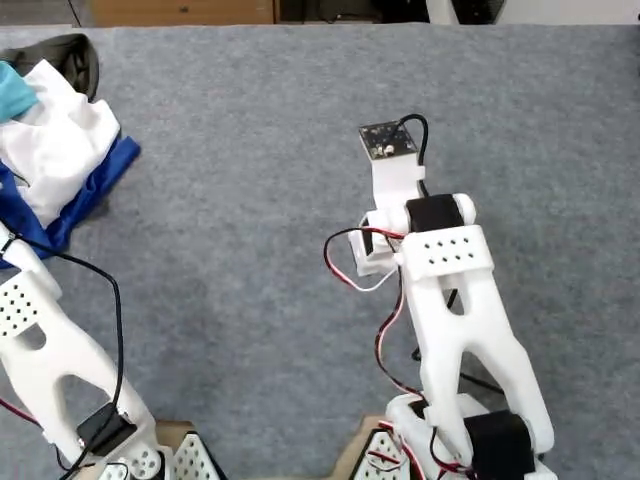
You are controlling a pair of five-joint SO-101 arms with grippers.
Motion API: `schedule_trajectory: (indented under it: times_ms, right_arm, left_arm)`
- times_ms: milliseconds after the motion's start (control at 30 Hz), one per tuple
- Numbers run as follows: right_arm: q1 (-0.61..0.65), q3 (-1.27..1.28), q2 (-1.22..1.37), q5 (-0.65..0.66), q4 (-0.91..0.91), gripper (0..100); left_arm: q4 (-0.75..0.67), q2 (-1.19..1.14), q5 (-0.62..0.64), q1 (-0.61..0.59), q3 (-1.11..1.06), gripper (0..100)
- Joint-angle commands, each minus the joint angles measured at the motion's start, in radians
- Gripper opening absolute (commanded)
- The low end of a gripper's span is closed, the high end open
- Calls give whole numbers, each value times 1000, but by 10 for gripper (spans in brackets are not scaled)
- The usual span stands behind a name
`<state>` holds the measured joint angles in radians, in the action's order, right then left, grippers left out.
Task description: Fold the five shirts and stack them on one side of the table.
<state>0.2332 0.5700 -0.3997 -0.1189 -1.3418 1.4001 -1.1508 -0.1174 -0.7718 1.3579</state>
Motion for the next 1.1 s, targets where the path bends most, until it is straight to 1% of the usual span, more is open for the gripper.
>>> schedule_trajectory:
  times_ms: [0, 100, 233, 400, 500, 567, 633, 700, 967, 1000, 1067]
  right_arm:
    - [15, -58, 2, -6, 17, 7]
    - [15, -58, 2, -6, 17, 7]
    - [15, -56, -2, -6, 15, 7]
    - [15, -51, -4, -6, 9, 7]
    - [15, -51, -2, -6, 9, 7]
    - [15, -51, 2, -6, 12, 7]
    - [15, -51, 2, -6, 9, 7]
    - [15, -50, 2, -6, 9, 7]
    - [15, -56, 2, 0, 15, 7]
    - [15, -56, 2, 0, 15, 7]
    - [15, -56, 2, 0, 15, 7]
  left_arm:
    - [83, 41, 5, 9, 98, 20]
    - [216, 56, 5, 9, 184, 20]
    - [345, 77, 0, 6, 310, 20]
    - [358, 171, 3, -28, 298, 20]
    - [285, 174, 3, -5, 287, 40]
    - [218, 134, 8, 18, 287, 103]
    - [140, 88, 57, 26, 290, 149]
    - [78, 56, 84, 25, 290, 153]
    - [-114, -127, 81, 21, 287, 152]
    - [-130, -154, 77, 21, 287, 150]
    - [-141, -194, 26, 21, 287, 131]
